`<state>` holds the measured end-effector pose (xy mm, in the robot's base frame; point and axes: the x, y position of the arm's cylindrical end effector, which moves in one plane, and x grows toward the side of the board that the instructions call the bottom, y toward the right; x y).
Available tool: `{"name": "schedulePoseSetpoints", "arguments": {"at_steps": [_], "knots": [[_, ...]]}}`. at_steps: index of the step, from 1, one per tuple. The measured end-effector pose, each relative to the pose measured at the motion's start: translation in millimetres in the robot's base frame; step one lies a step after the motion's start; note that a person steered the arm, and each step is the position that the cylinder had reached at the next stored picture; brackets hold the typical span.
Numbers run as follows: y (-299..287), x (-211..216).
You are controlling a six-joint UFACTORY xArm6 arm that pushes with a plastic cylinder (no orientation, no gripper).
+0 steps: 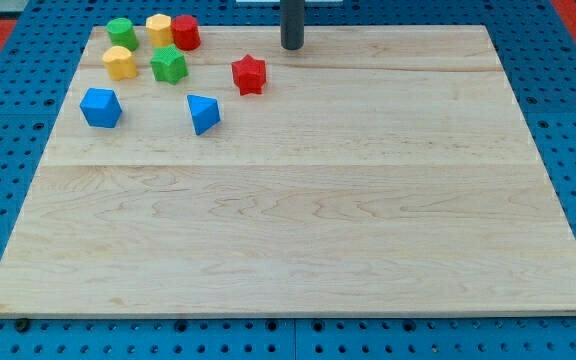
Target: Move the yellow hexagon away from the red circle
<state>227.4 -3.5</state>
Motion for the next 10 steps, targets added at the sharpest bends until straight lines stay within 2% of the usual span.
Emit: {"name": "schedulePoseSetpoints", "arguments": {"at_steps": [2,4,6,10], "knots": [[-62,39],[-73,18],[-149,15],[-148,-5]]}}
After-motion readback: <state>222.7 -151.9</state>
